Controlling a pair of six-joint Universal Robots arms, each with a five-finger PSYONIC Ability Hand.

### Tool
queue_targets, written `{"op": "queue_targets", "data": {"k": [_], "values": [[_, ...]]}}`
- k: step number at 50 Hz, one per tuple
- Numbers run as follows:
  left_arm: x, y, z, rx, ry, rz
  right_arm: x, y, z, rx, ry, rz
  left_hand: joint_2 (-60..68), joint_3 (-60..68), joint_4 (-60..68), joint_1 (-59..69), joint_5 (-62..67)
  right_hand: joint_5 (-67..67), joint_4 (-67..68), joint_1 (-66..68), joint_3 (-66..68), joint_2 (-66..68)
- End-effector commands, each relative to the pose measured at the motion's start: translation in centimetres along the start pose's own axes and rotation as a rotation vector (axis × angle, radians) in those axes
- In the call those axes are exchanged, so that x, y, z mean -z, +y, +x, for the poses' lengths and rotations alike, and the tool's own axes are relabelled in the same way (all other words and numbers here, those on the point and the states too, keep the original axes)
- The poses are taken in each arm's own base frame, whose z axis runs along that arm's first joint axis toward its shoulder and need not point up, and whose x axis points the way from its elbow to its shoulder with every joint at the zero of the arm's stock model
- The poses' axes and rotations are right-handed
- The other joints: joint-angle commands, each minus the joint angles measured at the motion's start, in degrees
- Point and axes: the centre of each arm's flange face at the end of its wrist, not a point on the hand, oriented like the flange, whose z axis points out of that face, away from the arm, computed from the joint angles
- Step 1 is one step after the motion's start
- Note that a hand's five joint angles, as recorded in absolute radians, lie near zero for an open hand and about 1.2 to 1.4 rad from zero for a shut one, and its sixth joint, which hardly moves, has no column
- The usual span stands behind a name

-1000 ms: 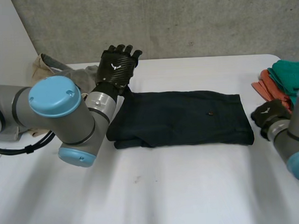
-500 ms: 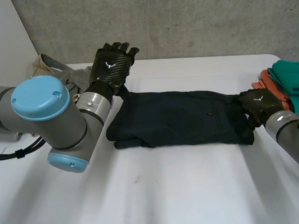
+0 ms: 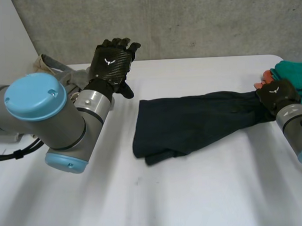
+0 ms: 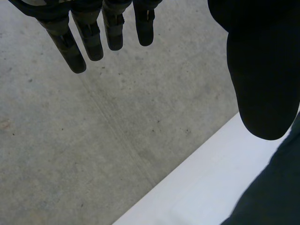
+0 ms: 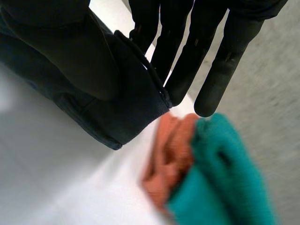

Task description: Fold the laundry.

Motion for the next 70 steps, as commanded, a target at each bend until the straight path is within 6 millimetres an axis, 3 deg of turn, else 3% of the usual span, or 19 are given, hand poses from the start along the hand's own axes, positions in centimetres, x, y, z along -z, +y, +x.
{"op": "queue_targets", "data": {"k": [1,3,5,7,11,15,17,19,22,24,27,31,34,35,39,47,56,62,70], "values": [[0.4,-1.0,-0.2,0.001,-0.005,0.016,-0.3,-2.2,-0.4,0.291,0.038,0.121,-2.0,-2.2,-1.6,-1.9,-2.9,13.9,11.5,19.0,12.1,13.3],[0.5,-0.9,-0.2,0.001,-0.004,0.013,0.5,-5.4,-3.8,0.315,-0.008,0.319,-2.0,-2.2,-1.6,-1.9,-2.9,13.9,11.5,19.0,12.1,13.3],[0.5,-1.0,-0.3,0.001,-0.007,0.014,1.3,-6.8,-5.6,0.327,-0.047,0.426,-2.0,-2.2,-1.6,-1.9,-2.9,13.9,11.5,19.0,12.1,13.3],[0.5,-1.1,-0.4,-0.001,-0.011,0.018,3.1,-8.5,-8.8,0.348,-0.147,0.613,-2.0,-2.2,-1.6,-1.9,-2.9,13.9,11.5,19.0,12.1,13.3],[0.5,-1.3,-0.5,0.0,-0.014,0.022,5.3,-8.1,-13.7,0.384,-0.344,0.818,-2.0,-2.2,-1.6,-1.9,-2.9,13.9,11.5,19.0,12.1,13.3],[0.4,-1.2,-0.9,-0.002,-0.025,0.021,6.1,-6.9,-16.4,0.379,-0.468,0.847,-2.0,-2.2,-1.6,-1.9,-2.9,13.1,10.7,18.3,11.3,12.5],[0.4,-1.2,-0.9,-0.002,-0.024,0.022,6.3,-7.0,-17.0,0.366,-0.49,0.838,-2.0,-2.2,-1.6,-1.9,-2.9,-16.0,-18.4,-10.8,-17.8,-16.6],[0.3,-1.2,-1.0,-0.002,-0.025,0.022,6.5,-7.2,-17.0,0.358,-0.499,0.839,-2.0,-2.2,-1.6,-1.9,-2.9,-24.5,-26.9,-19.4,-26.3,-25.1],[0.1,-1.4,-1.1,-0.003,-0.029,0.031,6.6,-7.4,-16.7,0.299,-0.509,0.812,-2.0,-2.2,-1.6,-1.9,-2.9,-48.6,-51.0,-43.4,-50.4,-49.2],[0.0,-1.5,-1.2,0.0,-0.032,0.038,6.6,-8.5,-15.2,0.169,-0.5,0.775,-2.0,-2.2,-1.6,-1.9,-2.9,-56.1,-58.5,-51.0,-57.9,-56.7],[-0.4,-2.1,-1.4,0.015,-0.039,0.061,6.6,-10.6,-12.1,-0.11,-0.46,0.704,-2.0,-2.2,-1.6,-1.9,-2.9,-56.1,-58.5,-51.0,-57.9,-56.7],[-1.3,-2.6,-1.5,0.036,-0.041,0.083,6.3,-11.5,-9.0,-0.467,-0.422,0.598,-2.0,-2.2,-1.6,-1.9,-2.9,-56.1,-58.5,-51.0,-57.9,-56.7],[-2.0,-1.7,-0.7,0.044,-0.018,0.075,5.7,-10.7,-7.1,-0.571,-0.378,0.499,-2.0,-2.2,-1.6,-1.9,-2.9,-56.1,-58.5,-51.0,-57.9,-56.7],[-2.2,-1.4,-0.5,0.044,-0.014,0.068,5.2,-10.1,-5.6,-0.588,-0.333,0.431,-1.8,-2.0,-1.4,-1.7,-2.7,-56.1,-58.5,-51.0,-57.9,-56.7],[-2.7,0.5,1.3,0.046,0.049,-0.005,4.5,-8.4,-4.1,-0.593,-0.304,0.248,-0.7,-0.8,-0.2,-0.5,-1.5,-56.1,-58.5,-51.0,-57.9,-56.7],[-2.1,5.7,6.1,0.023,0.238,-0.173,3.8,-6.9,-4.5,-0.537,-0.326,0.101,1.5,1.4,2.0,1.6,0.7,-56.1,-58.5,-51.0,-57.9,-56.7],[-2.4,8.4,7.8,-0.061,0.279,-0.205,2.2,-6.4,-6.5,-0.513,-0.388,0.089,0.9,0.7,1.3,1.0,0.0,-56.1,-58.5,-51.0,-57.9,-56.7],[-2.4,10.3,8.7,-0.057,0.308,-0.283,0.2,-4.8,-8.4,-0.501,-0.433,0.034,0.9,0.7,1.3,1.0,0.0,-56.1,-58.5,-51.0,-57.9,-56.7],[-2.1,10.6,8.4,-0.057,0.31,-0.347,-1.5,-3.0,-10.3,-0.417,-0.451,-0.011,1.0,0.8,1.4,1.1,0.2,-56.1,-58.5,-51.0,-57.9,-56.7]]}}
